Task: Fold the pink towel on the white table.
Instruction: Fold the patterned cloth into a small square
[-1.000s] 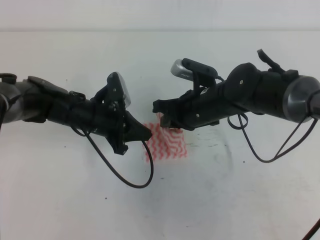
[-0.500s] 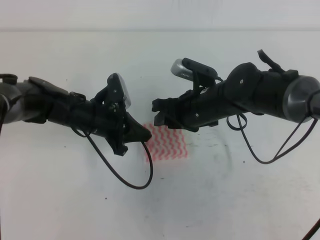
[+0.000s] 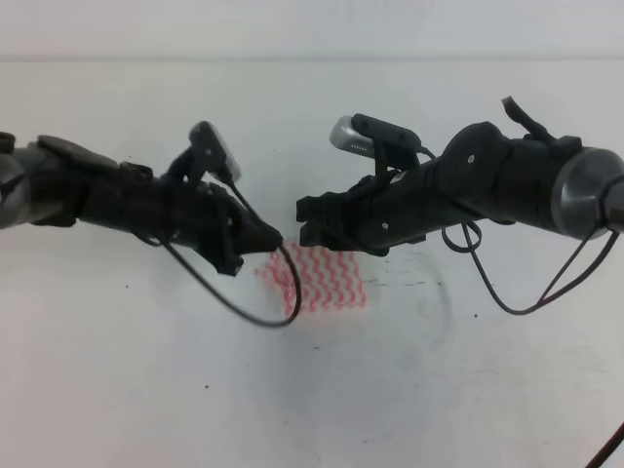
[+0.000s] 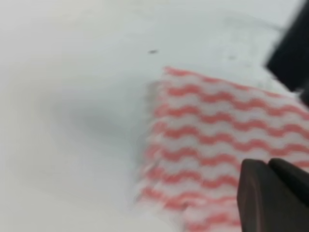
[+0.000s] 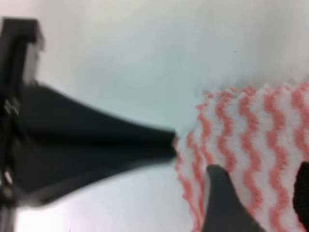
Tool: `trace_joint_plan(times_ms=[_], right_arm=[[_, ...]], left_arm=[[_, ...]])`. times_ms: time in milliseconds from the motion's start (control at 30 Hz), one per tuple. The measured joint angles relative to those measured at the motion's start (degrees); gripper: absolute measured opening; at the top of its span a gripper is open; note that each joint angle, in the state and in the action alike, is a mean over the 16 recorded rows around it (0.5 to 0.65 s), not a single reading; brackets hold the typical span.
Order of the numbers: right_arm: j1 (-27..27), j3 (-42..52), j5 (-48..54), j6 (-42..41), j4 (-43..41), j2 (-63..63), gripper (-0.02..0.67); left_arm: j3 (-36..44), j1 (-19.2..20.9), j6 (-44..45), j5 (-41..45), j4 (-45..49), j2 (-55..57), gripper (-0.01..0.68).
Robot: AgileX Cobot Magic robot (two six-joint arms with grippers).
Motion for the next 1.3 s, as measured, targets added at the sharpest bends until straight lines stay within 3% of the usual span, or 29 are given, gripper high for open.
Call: trace_joint_plan(times_ms=[433, 667, 1033, 1300], right_arm=[[0.0, 0.0, 2.9, -2.2, -0.3, 0.2, 0.079], [0.0, 0.0, 2.8, -2.2, -0.4, 1.0, 0.022], [0.1, 0.0, 2.6, -2.6, -0.2, 1.9, -0.006], [0.1, 0.0, 2.9, -3.1, -0.1, 1.9, -0.016]], left_arm=[[-0.4, 1.2, -32.3, -5.8, 5.6, -1.6, -0.005], [-0.3, -0.4, -43.6, -6.5, 8.7, -1.5, -0.005], [-0.3, -4.1, -48.7, -9.4, 11.9, 0.1, -0.005], [-0.2, -4.7, -48.3, -13.6, 12.2, 0.9, -0.005]])
